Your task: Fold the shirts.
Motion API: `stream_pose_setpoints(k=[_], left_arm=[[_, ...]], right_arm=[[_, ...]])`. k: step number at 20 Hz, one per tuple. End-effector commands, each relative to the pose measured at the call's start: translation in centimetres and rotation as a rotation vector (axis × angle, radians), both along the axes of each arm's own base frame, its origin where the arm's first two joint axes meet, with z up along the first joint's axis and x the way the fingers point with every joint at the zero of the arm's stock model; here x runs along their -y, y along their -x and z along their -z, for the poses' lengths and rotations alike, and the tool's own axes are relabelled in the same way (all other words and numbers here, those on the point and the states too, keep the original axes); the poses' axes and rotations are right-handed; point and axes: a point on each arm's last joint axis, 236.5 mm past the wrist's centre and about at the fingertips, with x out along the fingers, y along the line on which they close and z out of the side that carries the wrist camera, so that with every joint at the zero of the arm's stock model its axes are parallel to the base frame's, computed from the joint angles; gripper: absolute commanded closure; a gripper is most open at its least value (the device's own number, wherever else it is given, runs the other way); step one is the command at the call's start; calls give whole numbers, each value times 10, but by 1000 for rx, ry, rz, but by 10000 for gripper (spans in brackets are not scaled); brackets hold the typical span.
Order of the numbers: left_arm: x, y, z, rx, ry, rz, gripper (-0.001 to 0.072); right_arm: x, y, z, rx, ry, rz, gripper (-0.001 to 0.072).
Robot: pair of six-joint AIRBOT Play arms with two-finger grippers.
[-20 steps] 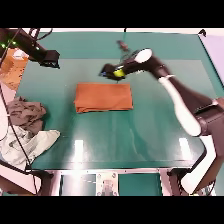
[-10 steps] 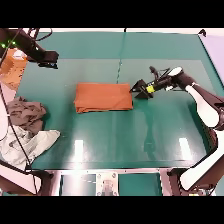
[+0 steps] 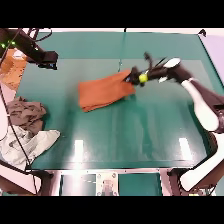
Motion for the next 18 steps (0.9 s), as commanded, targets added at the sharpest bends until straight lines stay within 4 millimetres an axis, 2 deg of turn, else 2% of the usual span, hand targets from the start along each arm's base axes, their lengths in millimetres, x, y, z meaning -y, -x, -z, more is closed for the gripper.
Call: stream_pose_setpoints(k=[1,3,5,7,9,10,12,14,17,18], left_arm=[[0,4,1,-17,-1,4,682],[0,4,1,-16,-1,4,682],[0,4,1,-16,-1,4,683],[0,4,1,-16,-1,4,682],[0,4,1,-16,-1,4,683],[0,4,1,-15,-1,4,682],[0,4,1,-16,0,1,682],[1,4,1,-16,1,1,683],[2,5,1,-20,5,4,682],[2,6,1,-25,6,5,682]], right_arm=[[95,-11,-95,126,124,157,702],[174,-7,-146,186,161,306,702],[251,3,-180,222,182,464,702],[324,24,-198,237,218,598,702],[393,52,-200,203,241,742,702],[420,69,-196,176,254,794,702],[466,111,-179,77,307,884,702],[500,165,-153,-95,382,962,702],[518,235,-122,-358,491,996,702],[522,249,-119,-419,514,1033,702]])
